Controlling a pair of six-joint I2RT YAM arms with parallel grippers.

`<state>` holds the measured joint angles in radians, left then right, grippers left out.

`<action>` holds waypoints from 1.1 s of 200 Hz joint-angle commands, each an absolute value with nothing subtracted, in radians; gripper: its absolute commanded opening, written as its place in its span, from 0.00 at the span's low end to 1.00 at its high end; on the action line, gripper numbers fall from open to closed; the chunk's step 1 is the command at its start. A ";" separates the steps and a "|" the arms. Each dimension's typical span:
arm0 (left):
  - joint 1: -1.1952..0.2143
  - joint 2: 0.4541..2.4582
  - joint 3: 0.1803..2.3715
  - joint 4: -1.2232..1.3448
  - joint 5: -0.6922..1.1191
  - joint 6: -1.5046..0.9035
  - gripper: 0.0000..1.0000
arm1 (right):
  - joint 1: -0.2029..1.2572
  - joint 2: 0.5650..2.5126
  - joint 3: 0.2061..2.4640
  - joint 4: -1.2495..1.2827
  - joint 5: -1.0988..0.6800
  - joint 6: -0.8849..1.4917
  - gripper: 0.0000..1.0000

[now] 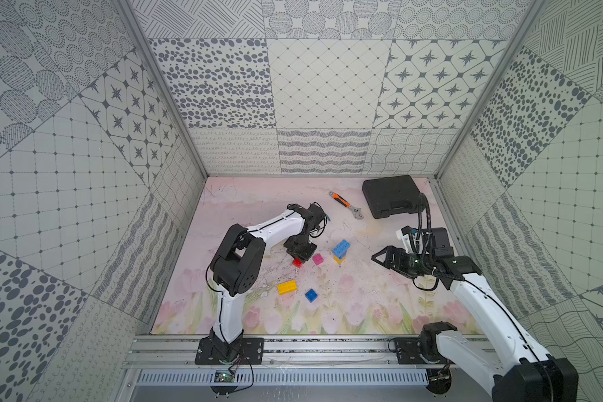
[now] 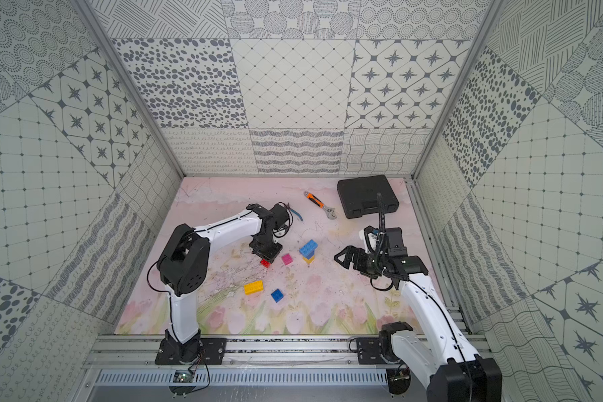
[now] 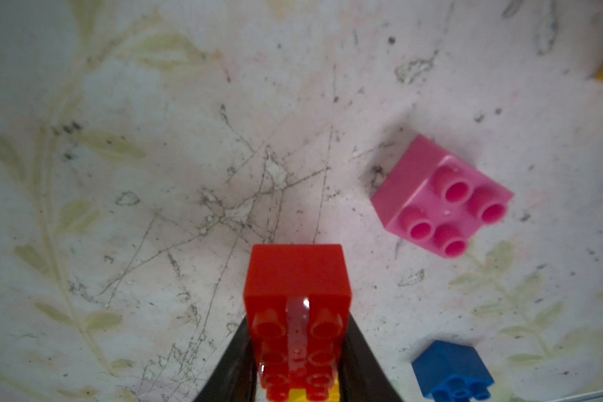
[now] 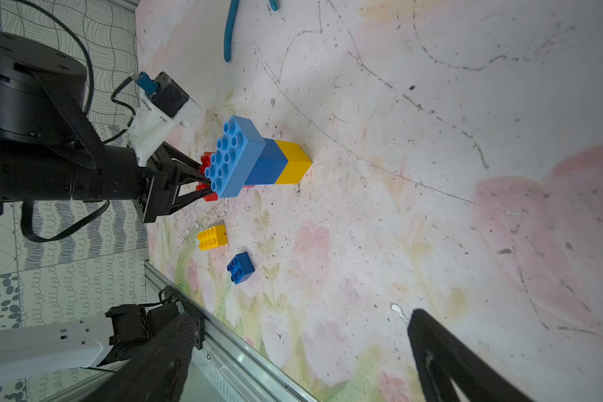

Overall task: Assemble a spoon with lego
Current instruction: Place the lego brick at the center of the board.

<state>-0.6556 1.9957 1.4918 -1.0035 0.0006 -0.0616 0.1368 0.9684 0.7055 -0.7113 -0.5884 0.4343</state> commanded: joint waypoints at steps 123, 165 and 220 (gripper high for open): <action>-0.554 1.306 1.109 -0.688 -0.106 -0.344 0.98 | 0.557 1.020 0.936 -0.829 -0.368 0.319 0.98; -0.321 1.078 1.035 -0.809 -0.053 -0.515 0.98 | 0.850 1.193 1.058 -0.759 -0.335 0.208 0.98; -0.093 0.987 1.059 -0.899 -0.007 -0.508 0.98 | 1.093 1.646 1.426 -0.826 -0.199 0.003 0.92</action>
<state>-0.1864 1.0485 1.0534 -0.8146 -0.0376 -0.4202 1.0588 1.5379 1.3239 -0.8043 -0.2741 0.1368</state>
